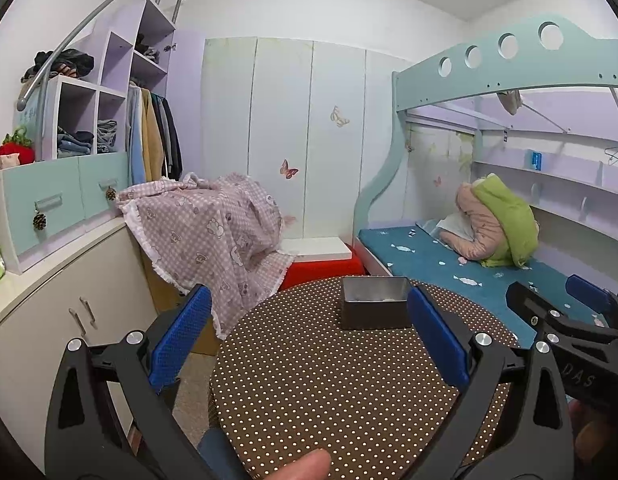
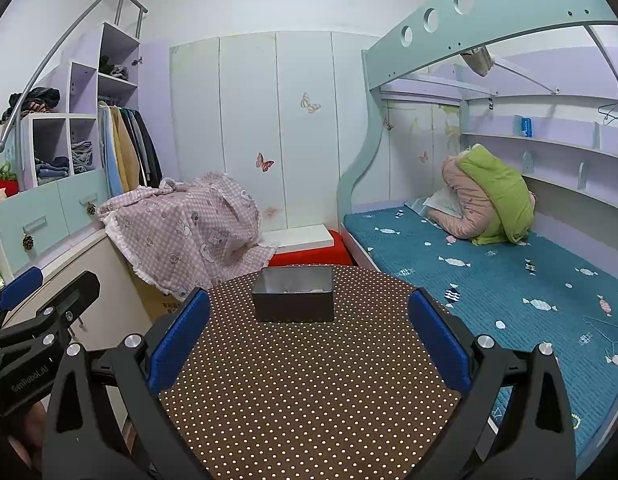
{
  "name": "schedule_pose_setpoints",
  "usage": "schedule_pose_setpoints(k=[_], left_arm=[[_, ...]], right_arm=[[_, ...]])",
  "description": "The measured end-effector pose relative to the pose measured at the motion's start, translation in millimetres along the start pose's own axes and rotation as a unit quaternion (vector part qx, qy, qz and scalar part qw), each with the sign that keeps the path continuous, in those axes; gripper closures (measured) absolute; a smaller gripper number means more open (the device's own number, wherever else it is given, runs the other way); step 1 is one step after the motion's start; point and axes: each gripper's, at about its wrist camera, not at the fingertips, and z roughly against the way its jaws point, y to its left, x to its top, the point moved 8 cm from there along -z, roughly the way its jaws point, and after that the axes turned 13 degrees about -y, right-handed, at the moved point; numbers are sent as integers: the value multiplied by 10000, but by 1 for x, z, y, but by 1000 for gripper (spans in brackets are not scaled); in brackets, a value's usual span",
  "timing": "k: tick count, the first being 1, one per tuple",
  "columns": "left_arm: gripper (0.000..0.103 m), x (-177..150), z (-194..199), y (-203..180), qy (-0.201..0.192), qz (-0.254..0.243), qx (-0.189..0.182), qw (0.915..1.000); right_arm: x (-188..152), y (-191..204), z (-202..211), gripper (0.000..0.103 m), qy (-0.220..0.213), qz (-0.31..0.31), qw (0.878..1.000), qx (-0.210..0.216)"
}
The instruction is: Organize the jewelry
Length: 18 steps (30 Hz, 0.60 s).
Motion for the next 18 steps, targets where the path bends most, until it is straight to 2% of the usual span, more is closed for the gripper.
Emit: schedule_pose_setpoints(k=[18], left_arm=[[5,0,0,1,-1,1,14,10000]], right_arm=[[0,1,0,7,2,-1,10000,2]])
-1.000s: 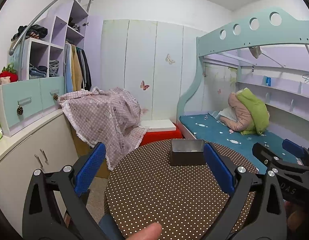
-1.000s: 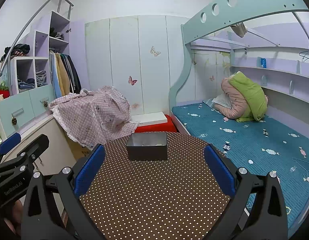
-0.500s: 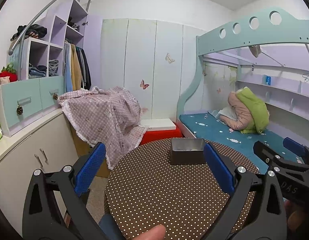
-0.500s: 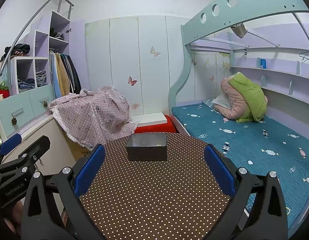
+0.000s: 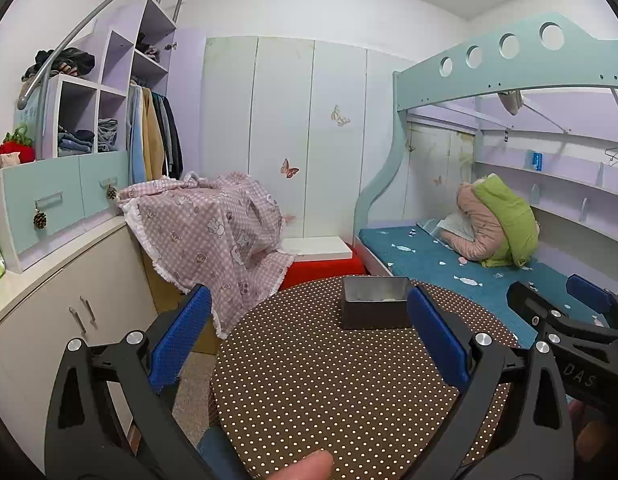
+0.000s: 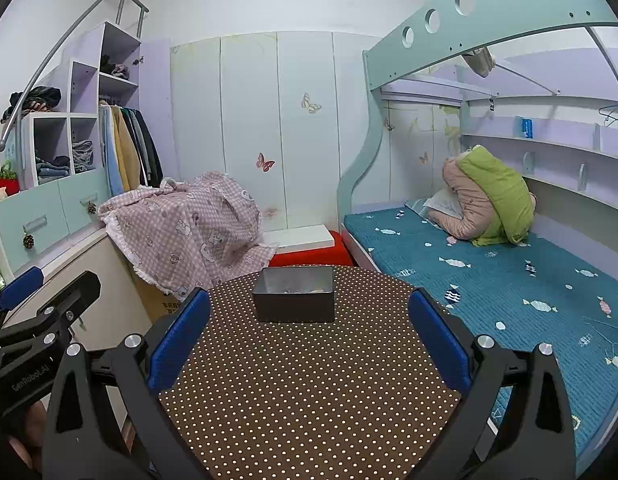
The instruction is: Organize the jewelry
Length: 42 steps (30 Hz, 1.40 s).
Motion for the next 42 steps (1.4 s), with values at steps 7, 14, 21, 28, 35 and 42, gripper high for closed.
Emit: schedule_pose_setpoints(k=[7,14,21,28,35,42], left_arm=[[5,0,0,1,4,8,-3,10000],[5,0,0,3,5,4,8,10000],[5,0,0,4,2,2,9,10000],[5,0,-1,5,3,4,18,10000],[5,0,-1,6,9,6,21,10000],[5,-1,-1,6,15,8,14,10000]], right_arm=[[1,2,0,7,0,19,10000,6],[3,5,-1,7,-1,44,10000,23],[4,4,-1,7,-1,45,10000,25],[3,6,-2,7,18,51,10000,34],[2,5,-3,7,39,51,10000,40],[2,4,-3,7,41,52,10000,29]])
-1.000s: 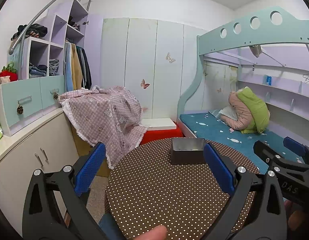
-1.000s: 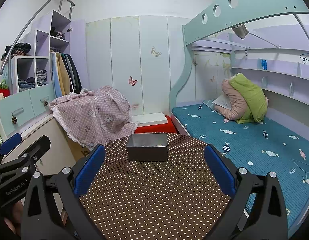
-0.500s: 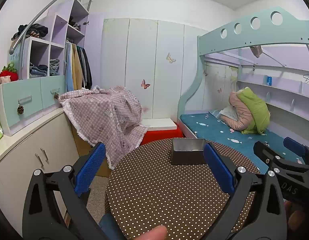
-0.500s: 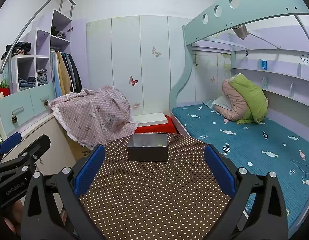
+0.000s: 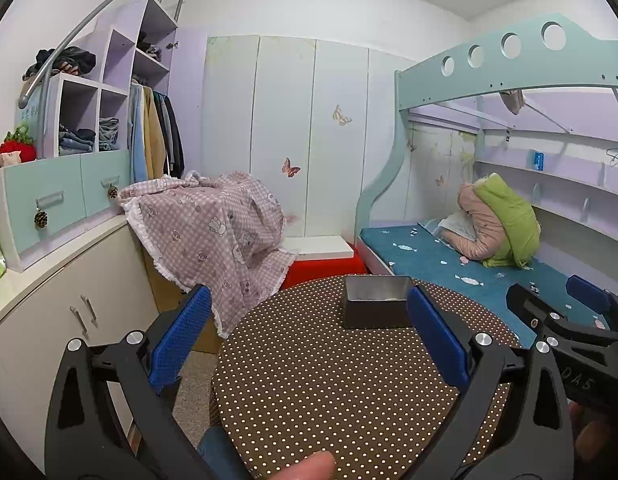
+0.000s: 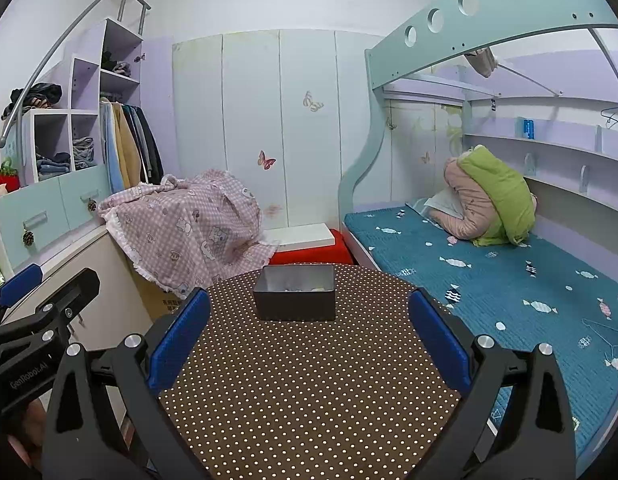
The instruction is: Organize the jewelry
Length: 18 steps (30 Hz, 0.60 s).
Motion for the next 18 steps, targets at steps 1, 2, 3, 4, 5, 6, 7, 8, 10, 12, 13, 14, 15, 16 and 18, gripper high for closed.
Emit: schedule_pose_setpoints(k=[1,2,3,4,5,6,7,8,10,12,13,14,15,16,18], left_arm=[[5,1,0,-1,-3,-1,3,10000],[5,0,0,-1,0,-2,1,10000],[5,1,0,-1,1,-1,0,10000],[5,0,0,0,4,1,3,10000],[5,0,0,0,5,3,3,10000],[5,0,0,0,7,3,2,10000],[5,-1,0,1,10,6,3,10000],[5,-1,0,1,6,2,4,10000],[5,-1,0,1,7,3,4,10000],[5,-1,-1,1,7,11,5,10000],[5,-1,-1,1,7,8,3,10000],[5,-1,-1,1,10,5,6,10000],[5,-1,-1,1,11,5,5,10000],[5,-1,0,2,14,5,3,10000],[5,-1,-1,2,12,5,3,10000]], right_arm=[[0,0,-1,7,5,2,10000,-3],[-1,0,-1,7,9,3,10000,-2],[-1,0,-1,7,12,3,10000,-1],[-1,0,-1,7,14,5,10000,-1],[-2,0,-1,7,16,7,10000,-2],[-2,1,-1,7,19,9,10000,-1],[-2,1,-1,7,19,8,10000,-1],[-2,1,-1,7,18,8,10000,-1],[-2,1,-2,7,22,11,10000,-1],[-2,1,-1,7,24,17,10000,4],[-3,1,-1,7,24,16,10000,0],[-3,1,-1,7,27,13,10000,6],[-3,2,-1,7,29,10,10000,4],[-3,2,-1,7,31,10,10000,5],[-3,2,-2,7,35,16,10000,2]])
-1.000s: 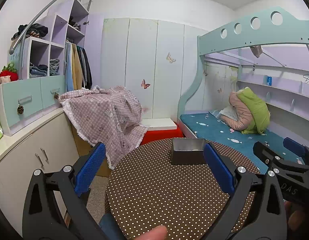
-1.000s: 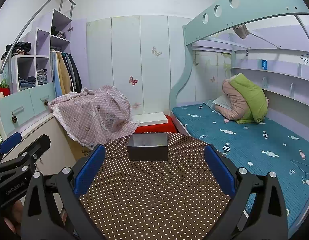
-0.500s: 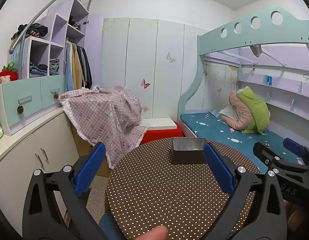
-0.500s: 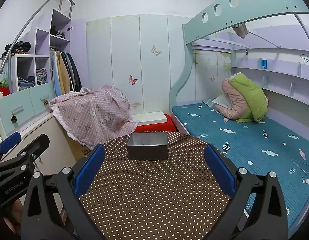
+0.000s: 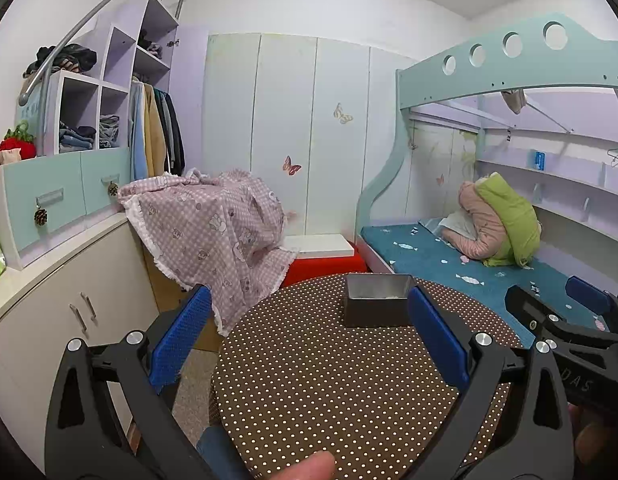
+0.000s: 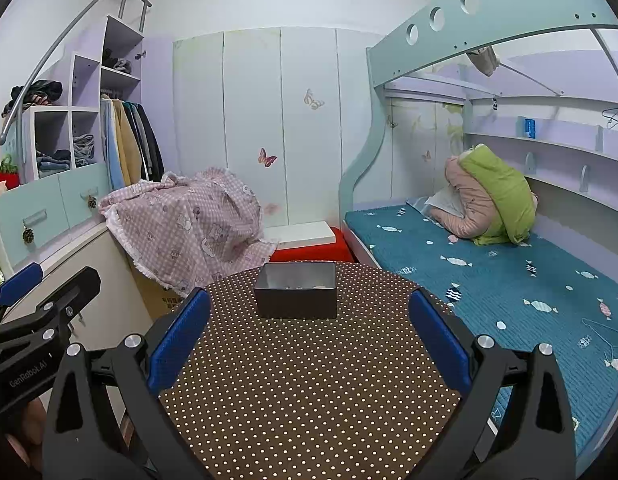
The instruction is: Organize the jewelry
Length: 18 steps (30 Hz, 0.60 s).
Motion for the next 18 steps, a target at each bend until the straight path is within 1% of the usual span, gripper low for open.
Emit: schedule_pose_setpoints(k=[3,10,18], left_arm=[[5,0,0,0,6,-3,-1,10000],[5,-13,0,6,44,14,18,10000],[5,-12,-2,6,44,11,17,10000]], right_arm=[[-1,0,-1,7,11,4,10000,4],[-5,2,-3,7,41,23,10000,17],[-7,3,-6,7,55,37,10000,23]])
